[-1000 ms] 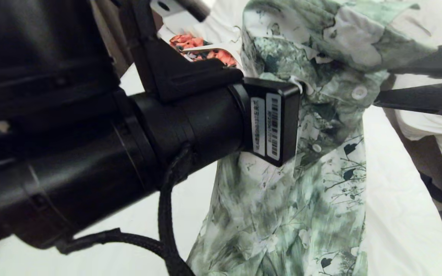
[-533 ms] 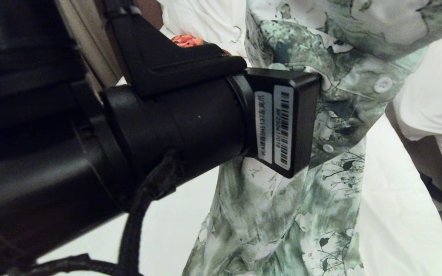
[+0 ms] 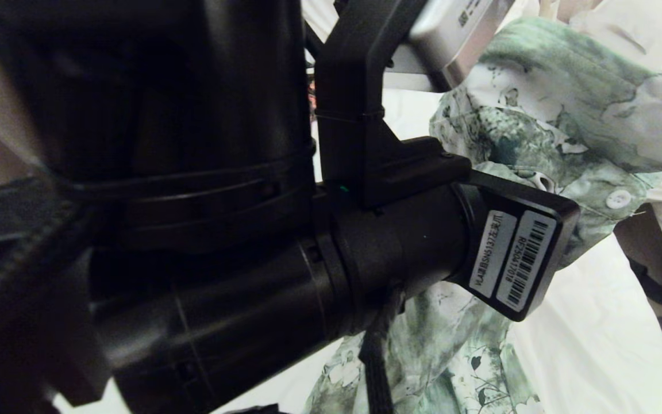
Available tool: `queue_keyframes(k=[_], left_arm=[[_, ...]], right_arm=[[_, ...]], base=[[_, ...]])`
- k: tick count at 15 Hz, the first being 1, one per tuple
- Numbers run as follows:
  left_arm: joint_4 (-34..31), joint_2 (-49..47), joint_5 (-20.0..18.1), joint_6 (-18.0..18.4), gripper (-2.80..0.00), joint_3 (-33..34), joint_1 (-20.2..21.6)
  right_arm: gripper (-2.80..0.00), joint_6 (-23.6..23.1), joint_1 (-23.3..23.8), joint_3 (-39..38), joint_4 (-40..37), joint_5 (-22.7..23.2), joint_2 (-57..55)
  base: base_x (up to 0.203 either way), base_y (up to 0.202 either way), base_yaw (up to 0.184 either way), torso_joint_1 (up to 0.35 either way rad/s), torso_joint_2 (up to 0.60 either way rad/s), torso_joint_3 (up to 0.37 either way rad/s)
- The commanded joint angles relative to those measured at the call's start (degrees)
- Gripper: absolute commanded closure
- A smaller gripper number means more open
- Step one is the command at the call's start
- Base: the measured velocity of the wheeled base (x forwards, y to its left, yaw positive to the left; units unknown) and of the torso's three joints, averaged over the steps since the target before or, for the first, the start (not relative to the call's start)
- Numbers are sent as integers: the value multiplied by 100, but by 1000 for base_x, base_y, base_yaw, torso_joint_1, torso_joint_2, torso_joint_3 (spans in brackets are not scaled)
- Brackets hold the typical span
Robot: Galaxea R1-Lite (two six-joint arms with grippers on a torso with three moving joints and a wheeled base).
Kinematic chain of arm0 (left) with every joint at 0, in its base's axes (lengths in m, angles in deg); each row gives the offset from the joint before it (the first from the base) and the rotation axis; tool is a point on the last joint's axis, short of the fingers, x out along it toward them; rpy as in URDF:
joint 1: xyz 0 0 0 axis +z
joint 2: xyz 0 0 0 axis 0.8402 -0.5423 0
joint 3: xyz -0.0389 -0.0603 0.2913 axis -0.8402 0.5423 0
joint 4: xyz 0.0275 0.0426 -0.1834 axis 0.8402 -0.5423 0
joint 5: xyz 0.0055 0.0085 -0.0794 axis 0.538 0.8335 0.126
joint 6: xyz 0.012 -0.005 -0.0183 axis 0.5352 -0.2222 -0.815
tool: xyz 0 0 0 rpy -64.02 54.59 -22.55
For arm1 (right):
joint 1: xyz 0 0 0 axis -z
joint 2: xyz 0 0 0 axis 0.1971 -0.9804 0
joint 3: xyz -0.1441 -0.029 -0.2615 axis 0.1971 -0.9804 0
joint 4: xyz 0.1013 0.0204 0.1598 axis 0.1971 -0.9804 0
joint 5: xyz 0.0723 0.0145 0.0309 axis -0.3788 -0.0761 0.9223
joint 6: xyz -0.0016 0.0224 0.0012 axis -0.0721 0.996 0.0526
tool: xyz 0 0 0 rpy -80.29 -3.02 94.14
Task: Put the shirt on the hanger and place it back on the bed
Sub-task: Take the clothes hanger out of the clothes
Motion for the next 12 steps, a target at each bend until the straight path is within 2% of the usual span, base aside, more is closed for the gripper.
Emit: queue_keyframes(k=[1,3,4,7,12], left_arm=[[13,-336,2,-8,0,-91,-25],[36,-503,-18,-25,0,-109,-27],[44,-574,-26,-44,0,-116,-19],[36,-728,-26,-51,0,-250,-18],[44,-824,-27,-60,0,-302,-26]], right_arm=[[0,9,-35,11,-101,19,-89],[0,-7,-96,11,-361,10,22],[-280,-90,-105,-24,-687,-2,179],[-280,-762,-96,-125,-1238,-412,452],[-280,-1505,-91,-234,-1460,-421,563]], base=[[0,0,0,0,0,0],[0,0,0,0,0,0],[0,0,0,0,0,0],[0,0,0,0,0,0],[0,0,0,0,0,0]])
